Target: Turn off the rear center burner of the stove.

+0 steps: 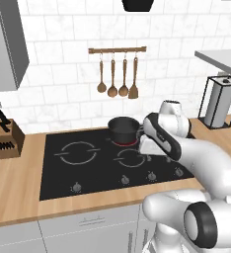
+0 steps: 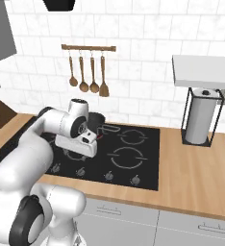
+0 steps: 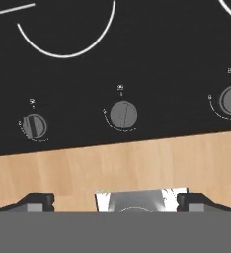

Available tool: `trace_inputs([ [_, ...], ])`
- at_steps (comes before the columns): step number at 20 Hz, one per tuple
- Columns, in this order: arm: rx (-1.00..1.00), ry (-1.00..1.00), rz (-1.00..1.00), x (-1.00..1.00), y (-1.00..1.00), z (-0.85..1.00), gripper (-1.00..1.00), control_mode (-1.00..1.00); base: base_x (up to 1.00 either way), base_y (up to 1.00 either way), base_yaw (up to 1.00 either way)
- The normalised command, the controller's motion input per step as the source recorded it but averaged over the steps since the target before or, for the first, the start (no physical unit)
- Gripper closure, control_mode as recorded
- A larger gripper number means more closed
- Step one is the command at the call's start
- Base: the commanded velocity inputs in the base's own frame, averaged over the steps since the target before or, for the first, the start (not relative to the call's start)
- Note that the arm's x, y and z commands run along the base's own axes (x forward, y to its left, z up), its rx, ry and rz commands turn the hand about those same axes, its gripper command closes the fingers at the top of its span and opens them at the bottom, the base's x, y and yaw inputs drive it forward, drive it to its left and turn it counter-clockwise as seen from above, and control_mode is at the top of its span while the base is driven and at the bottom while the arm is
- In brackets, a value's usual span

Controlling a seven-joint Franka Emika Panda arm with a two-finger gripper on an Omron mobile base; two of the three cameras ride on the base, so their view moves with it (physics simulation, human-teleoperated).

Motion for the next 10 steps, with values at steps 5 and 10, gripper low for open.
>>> trace_inputs([
  [5, -0.04, -0.05, -0.01, 0.11, 0.0, -0.36, -1.0, -1.0, 0.0, 0.0, 0.0],
  [10, -0.15, -0.03, 0.0, 0.16, 0.0, -0.46, -1.0, -1.0, 0.0, 0.0, 0.0],
])
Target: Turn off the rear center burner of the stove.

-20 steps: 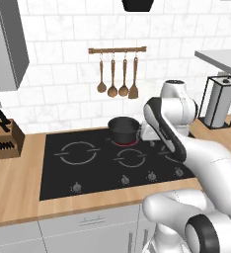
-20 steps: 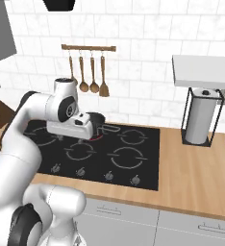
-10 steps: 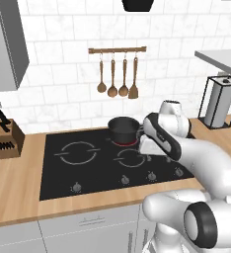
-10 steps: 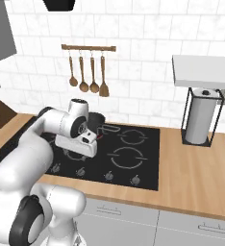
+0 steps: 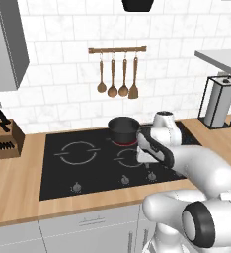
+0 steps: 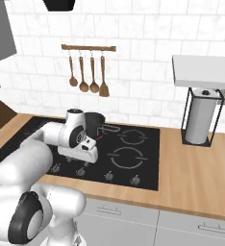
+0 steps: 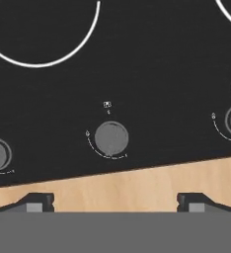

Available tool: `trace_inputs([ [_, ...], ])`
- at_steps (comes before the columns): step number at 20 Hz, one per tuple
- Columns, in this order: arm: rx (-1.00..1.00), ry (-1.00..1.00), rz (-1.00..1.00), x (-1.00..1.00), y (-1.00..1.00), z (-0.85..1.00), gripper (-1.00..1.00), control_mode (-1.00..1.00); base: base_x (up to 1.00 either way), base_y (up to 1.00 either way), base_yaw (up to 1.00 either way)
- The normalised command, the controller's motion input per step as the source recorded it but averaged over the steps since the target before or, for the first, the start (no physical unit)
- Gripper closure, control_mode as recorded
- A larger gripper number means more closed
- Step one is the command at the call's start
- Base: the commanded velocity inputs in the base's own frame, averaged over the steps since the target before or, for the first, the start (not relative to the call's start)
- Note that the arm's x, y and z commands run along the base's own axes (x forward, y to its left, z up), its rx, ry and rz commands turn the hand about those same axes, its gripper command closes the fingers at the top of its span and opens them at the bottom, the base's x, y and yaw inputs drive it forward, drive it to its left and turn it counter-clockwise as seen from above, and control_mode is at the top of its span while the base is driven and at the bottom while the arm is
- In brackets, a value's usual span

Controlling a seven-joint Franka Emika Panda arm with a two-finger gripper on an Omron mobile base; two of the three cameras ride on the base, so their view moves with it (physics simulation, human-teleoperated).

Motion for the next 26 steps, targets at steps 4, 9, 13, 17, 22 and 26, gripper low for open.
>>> trace_inputs([
  [4, -0.11, -0.03, -0.02, 0.33, 0.0, -0.54, -1.0, -1.0, 0.0, 0.0, 0.0],
  [9, -0.01, 0.0, 0.0, 0.38, 0.0, -0.37, -1.0, -1.0, 0.0, 0.0, 0.0],
  [13, 0.04, 0.0, 0.0, 0.28, 0.0, -0.17, -1.0, -1.0, 0.0, 0.0, 0.0],
  [17, 0.05, 0.0, 0.0, -0.06, 0.01, -0.17, -1.0, -1.0, 0.0, 0.0, 0.0],
  [22, 0.0, 0.0, 0.0, -0.22, 0.02, -0.24, -1.0, -1.0, 0.0, 0.0, 0.0],
  [26, 0.03, 0.0, 0.0, -0.04, 0.0, -0.06, -1.0, -1.0, 0.0, 0.0, 0.0],
])
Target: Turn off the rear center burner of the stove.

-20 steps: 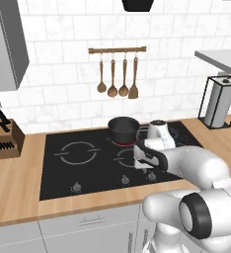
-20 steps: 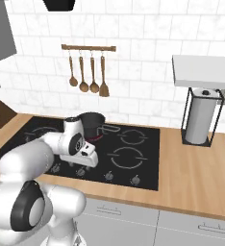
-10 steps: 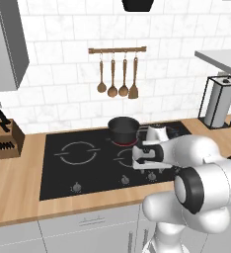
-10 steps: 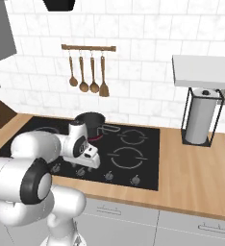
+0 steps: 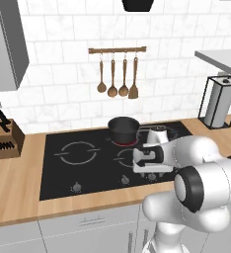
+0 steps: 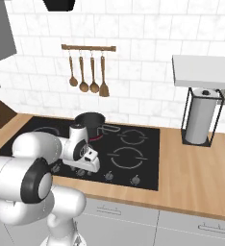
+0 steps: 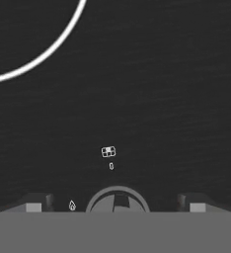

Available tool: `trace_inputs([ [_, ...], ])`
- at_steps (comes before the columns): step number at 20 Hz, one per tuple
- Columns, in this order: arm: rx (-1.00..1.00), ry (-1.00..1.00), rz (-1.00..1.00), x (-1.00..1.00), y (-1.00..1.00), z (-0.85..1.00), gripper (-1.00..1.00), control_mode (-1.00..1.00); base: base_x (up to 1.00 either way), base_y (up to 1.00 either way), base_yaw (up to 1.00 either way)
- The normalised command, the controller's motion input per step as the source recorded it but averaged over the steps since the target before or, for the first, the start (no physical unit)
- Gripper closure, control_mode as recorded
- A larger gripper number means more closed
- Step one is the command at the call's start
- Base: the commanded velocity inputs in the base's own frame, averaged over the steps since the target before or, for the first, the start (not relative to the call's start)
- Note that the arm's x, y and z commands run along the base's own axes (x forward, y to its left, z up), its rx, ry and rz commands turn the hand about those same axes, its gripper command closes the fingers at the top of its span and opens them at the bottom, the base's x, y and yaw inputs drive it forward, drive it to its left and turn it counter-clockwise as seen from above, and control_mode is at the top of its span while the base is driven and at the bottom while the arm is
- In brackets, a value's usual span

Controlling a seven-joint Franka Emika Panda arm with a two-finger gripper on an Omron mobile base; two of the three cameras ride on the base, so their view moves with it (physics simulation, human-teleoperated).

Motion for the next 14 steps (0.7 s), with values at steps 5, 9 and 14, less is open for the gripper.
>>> trace_inputs([
  [5, 0.01, -0.01, 0.0, -0.14, 0.02, 0.0, -1.0, -1.0, 0.0, 0.0, 0.0],
  [9, 0.0, 0.0, 0.0, 0.0, 0.0, 0.0, -1.0, -1.0, 0.0, 0.0, 0.0],
  [14, 0.0, 0.0, 0.0, 0.0, 0.0, 0.0, 1.0, -1.0, 0.0, 0.0, 0.0],
])
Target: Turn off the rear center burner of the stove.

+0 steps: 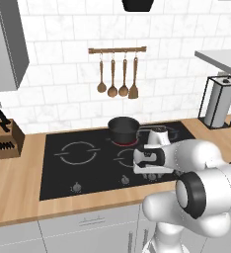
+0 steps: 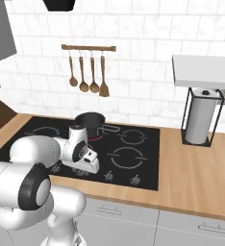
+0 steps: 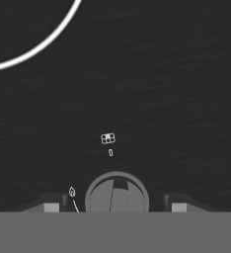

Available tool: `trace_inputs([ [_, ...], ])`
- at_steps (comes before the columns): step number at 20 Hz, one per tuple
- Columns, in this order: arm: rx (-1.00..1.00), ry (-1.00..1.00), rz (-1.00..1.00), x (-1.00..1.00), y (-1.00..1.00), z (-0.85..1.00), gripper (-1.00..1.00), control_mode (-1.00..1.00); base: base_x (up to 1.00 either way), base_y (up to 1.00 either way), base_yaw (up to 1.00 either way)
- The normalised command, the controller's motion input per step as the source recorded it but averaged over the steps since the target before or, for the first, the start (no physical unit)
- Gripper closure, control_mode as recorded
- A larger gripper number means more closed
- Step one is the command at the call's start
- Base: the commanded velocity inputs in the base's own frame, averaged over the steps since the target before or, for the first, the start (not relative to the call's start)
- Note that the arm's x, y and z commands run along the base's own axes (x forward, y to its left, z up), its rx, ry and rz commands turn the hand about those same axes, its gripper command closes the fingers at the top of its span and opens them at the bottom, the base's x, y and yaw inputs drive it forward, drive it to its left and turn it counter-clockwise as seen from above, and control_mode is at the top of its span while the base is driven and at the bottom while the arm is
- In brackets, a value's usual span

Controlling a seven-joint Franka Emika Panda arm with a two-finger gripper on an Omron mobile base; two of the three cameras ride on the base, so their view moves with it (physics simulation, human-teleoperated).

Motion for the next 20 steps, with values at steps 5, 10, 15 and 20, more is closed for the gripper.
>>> trace_inputs([
  [5, 0.0, 0.0, 0.0, 0.0, 0.0, 0.0, 1.0, -1.0, 0.0, 0.0, 0.0],
  [10, 0.02, 0.0, -0.24, -0.01, -0.02, 0.0, 1.0, -1.0, 0.0, 0.0, 0.0],
  [15, 0.05, 0.0, -0.43, -0.01, -0.05, 0.0, 1.0, -1.0, 0.0, 0.0, 0.0],
  [20, 0.05, 0.0, -0.55, 0.0, -0.01, -0.01, 1.0, -1.0, 0.0, 0.0, 0.0],
])
